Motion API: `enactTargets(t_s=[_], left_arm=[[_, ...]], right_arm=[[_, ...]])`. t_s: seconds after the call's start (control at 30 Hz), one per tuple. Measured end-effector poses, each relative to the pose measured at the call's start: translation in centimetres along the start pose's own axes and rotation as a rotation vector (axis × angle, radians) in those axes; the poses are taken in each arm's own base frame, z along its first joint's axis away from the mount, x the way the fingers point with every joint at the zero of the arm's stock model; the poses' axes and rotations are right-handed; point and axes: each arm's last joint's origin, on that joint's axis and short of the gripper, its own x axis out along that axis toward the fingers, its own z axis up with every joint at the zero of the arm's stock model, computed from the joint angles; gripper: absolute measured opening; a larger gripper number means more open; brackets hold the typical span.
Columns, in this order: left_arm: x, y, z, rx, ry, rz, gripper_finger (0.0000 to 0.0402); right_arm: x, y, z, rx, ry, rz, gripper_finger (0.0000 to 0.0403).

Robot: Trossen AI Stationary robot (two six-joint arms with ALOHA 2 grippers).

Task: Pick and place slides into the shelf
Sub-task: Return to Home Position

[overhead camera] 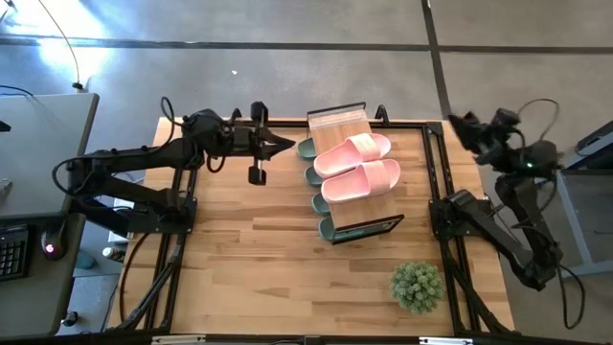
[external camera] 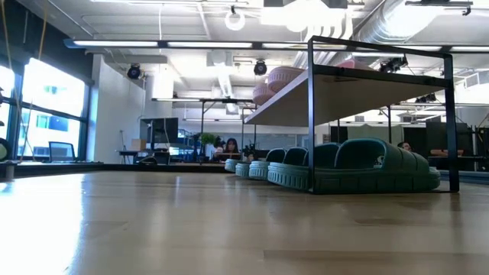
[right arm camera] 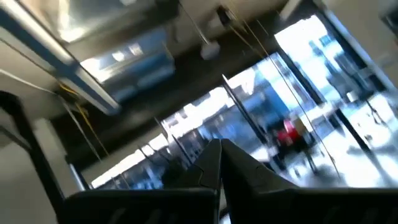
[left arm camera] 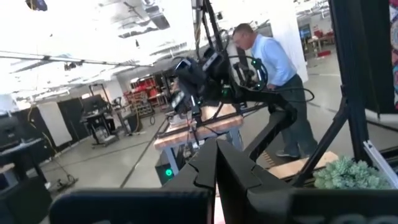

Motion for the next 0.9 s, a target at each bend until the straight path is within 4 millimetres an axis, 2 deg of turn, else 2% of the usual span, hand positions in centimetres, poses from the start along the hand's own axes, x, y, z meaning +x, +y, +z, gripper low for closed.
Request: enactTargets(t_s=[0.07,0.17,0.37,0.47,0.6,0.73,0.8,0.9], left_arm=[[-0.1,0.0,0.1,-0.022,-0.003,0.001,0.0],[-0.1,-0.1,0.1,-0.038,-0.006,-0.016,0.0],[-0.1,-0.1,0.1,-0.051,-0.007,-0.017,0.0],[-0.1,0.0,0.3,-0.083,-0.026,-0.005,0.0],[-0.1,0.2,0.7,-0.096,-0.065,0.026,0.0],[-0.1,0.3,0.7,-0.098,-0.053,0.069,0.0],[-0.1,0.4,0.7,-0.089,-0.048,0.086,0.0],[-0.1,0.4,0.6,-0.083,-0.044,0.1,0.0]], right_arm=[[0.5,0.4,0.8,-0.042,-0.06,0.063,0.0],[2.1,-0.2,1.6,-0.054,-0.095,0.134,0.0],[6.9,-2.5,3.0,0.029,0.084,0.339,0.0],[9.3,-2.6,4.7,0.015,0.1,0.396,0.0],[12.0,0.4,7.7,-0.06,0.145,0.551,0.0],[13.9,4.2,9.6,-0.086,0.132,0.721,0.0],[14.0,6.0,10.0,-0.111,0.099,0.798,0.0],[13.9,7.7,9.5,-0.111,0.069,0.879,0.0]])
